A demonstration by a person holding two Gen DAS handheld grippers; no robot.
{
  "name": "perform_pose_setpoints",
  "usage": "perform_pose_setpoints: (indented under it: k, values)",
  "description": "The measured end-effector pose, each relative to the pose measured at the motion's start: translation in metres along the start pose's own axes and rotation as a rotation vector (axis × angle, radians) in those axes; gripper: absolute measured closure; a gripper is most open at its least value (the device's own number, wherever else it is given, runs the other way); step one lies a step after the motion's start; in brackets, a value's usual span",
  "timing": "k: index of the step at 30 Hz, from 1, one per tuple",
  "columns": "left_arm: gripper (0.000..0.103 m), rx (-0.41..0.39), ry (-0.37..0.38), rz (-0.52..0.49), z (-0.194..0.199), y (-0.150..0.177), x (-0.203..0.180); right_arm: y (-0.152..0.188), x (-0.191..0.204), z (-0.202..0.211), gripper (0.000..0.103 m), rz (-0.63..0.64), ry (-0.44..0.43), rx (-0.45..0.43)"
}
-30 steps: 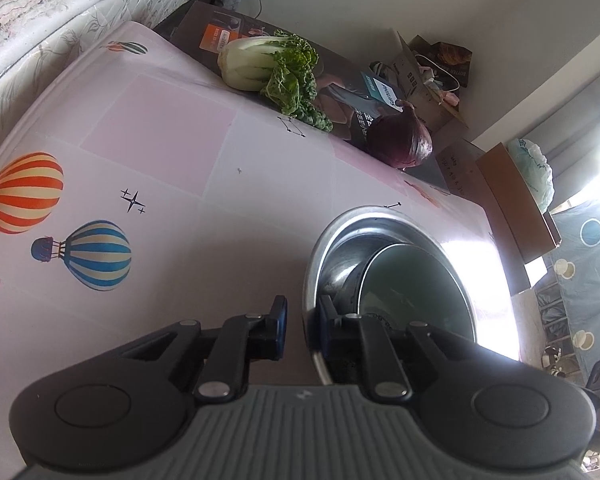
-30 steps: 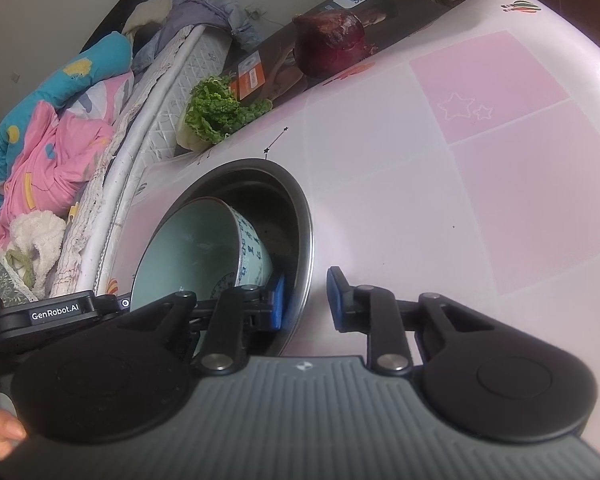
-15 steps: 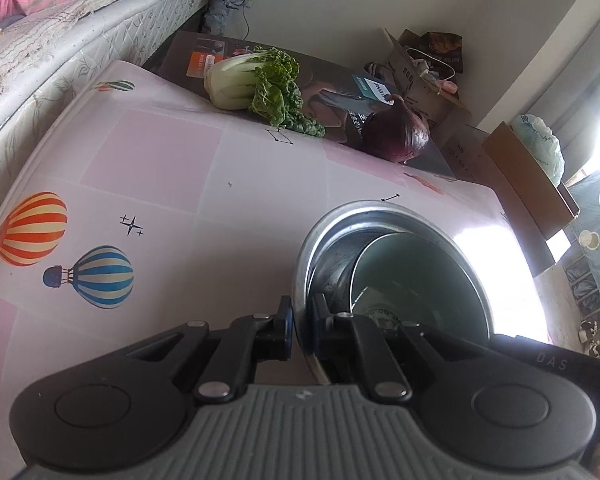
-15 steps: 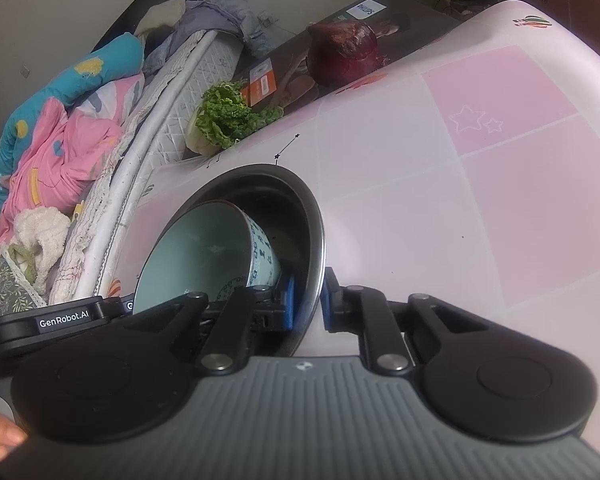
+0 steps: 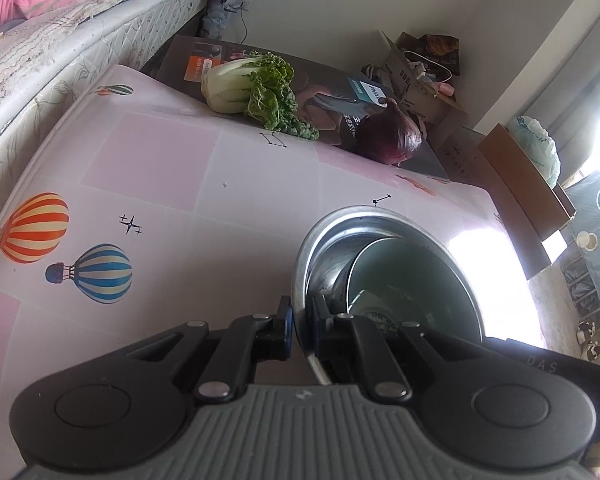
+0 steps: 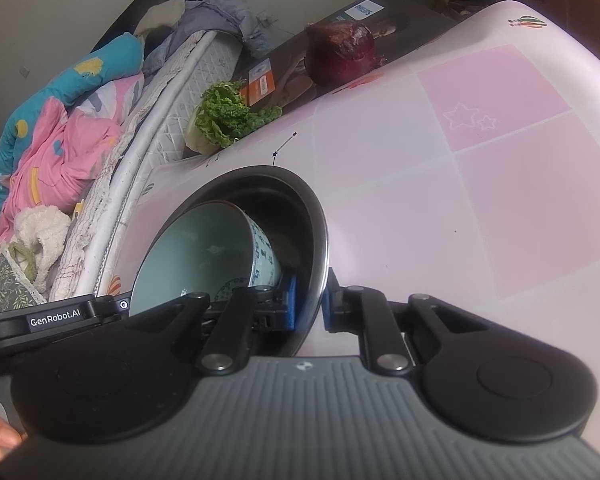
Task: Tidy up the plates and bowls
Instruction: 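Carry the small steel bowl over the large steel basin with both grippers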
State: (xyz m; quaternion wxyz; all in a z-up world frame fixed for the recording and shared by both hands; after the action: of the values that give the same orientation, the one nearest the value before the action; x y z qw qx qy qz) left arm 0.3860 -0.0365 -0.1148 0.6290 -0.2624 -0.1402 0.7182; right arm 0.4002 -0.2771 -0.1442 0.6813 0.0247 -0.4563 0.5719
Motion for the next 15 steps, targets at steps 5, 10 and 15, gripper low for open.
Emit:
perform_pose_setpoints:
  k: [5, 10, 15]
  values:
    - [0.094, -0.019, 0.002, -0.008, 0.006, 0.0, -0.003, -0.002, 0.001, 0.005, 0.09, 0.008, -0.004, -0.013]
    - [0.094, -0.033, 0.007, -0.01, 0.015, -0.001, -0.006, -0.003, 0.005, 0.015, 0.09, 0.014, -0.006, -0.023]
    - [0.094, -0.05, 0.019, -0.009, 0.03, -0.002, -0.008, -0.005, 0.013, 0.03, 0.09, 0.021, -0.009, -0.038]
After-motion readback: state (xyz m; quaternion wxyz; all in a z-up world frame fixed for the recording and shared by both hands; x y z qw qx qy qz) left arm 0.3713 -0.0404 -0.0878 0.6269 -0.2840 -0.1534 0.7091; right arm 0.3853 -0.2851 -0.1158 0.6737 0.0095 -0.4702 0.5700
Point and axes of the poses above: each gripper's, at about its wrist camera, not at the fingertips, and z roughly against the way its jaws point, x to its left, y to its underside, the point moved 5 cm from there along -z, roughly the way its jaws point, and after that the axes turned 11 degrees about -y, right-handed, at the moved point
